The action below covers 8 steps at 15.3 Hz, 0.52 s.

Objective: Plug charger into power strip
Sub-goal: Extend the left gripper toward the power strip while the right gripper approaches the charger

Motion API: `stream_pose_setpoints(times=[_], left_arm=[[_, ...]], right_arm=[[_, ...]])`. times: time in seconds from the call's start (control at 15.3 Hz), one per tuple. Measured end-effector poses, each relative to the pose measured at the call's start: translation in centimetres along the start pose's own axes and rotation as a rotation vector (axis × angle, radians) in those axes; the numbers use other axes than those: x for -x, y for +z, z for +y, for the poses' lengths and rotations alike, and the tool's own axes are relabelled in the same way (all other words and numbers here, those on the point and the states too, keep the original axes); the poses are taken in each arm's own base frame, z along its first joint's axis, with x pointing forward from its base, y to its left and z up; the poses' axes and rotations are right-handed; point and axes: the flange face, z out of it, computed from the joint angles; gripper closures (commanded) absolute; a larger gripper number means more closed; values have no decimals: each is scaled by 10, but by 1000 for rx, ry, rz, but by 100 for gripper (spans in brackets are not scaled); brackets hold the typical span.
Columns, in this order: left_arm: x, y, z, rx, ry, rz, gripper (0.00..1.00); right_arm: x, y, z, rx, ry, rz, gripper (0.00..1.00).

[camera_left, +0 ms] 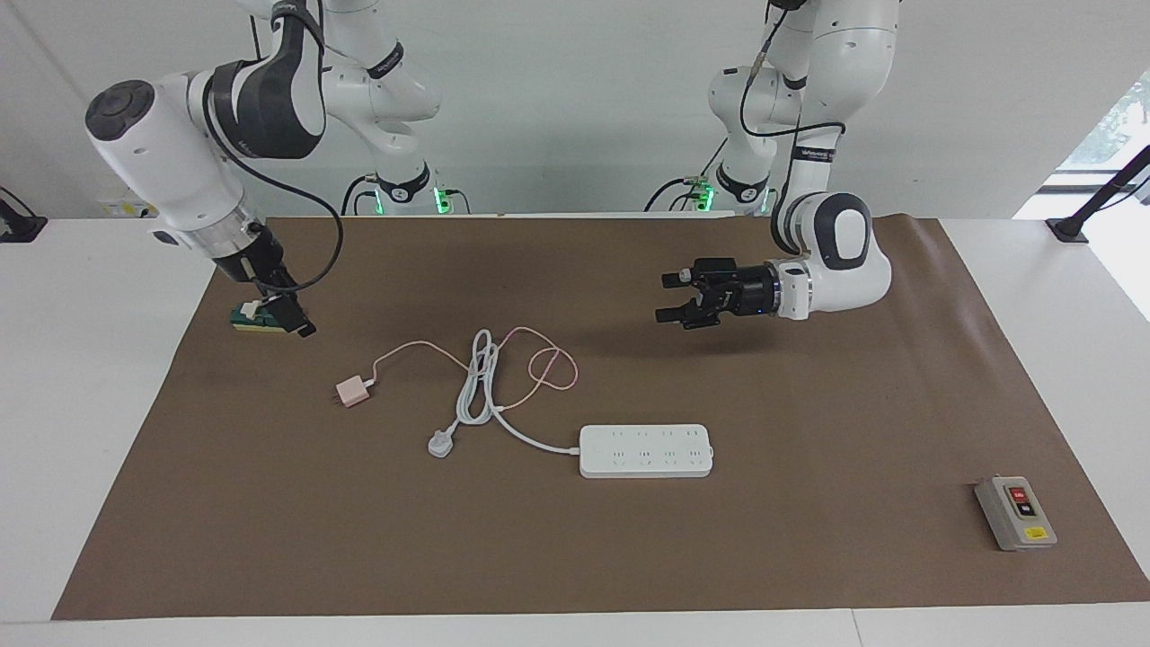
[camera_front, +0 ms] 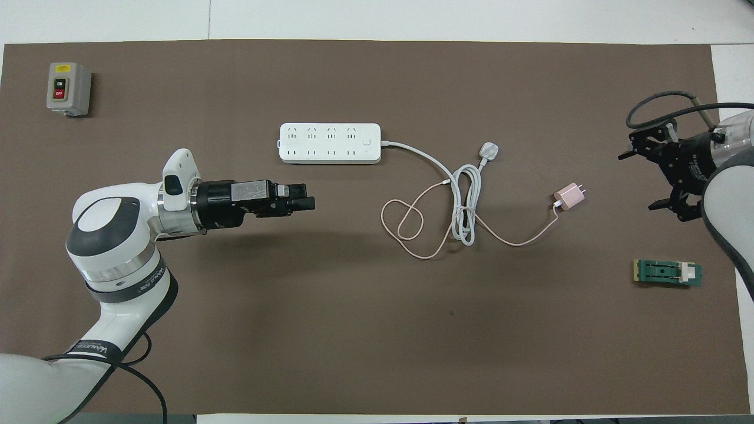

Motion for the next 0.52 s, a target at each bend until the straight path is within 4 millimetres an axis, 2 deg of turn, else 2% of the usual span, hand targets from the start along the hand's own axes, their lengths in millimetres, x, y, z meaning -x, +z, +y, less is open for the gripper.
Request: stream_pose_setpoints(times=[0.2, 0.33, 0.52], left_arm=[[1, 17, -9, 29, -28, 2, 0], [1, 28, -8, 63, -38, 14, 0], [2, 46, -7, 82, -38, 1, 0]], right_arm=[[-18, 31, -8, -7, 26, -9, 0], [-32, 49, -10, -45, 67, -48, 0], [-41, 67, -11, -59, 98, -84, 0]])
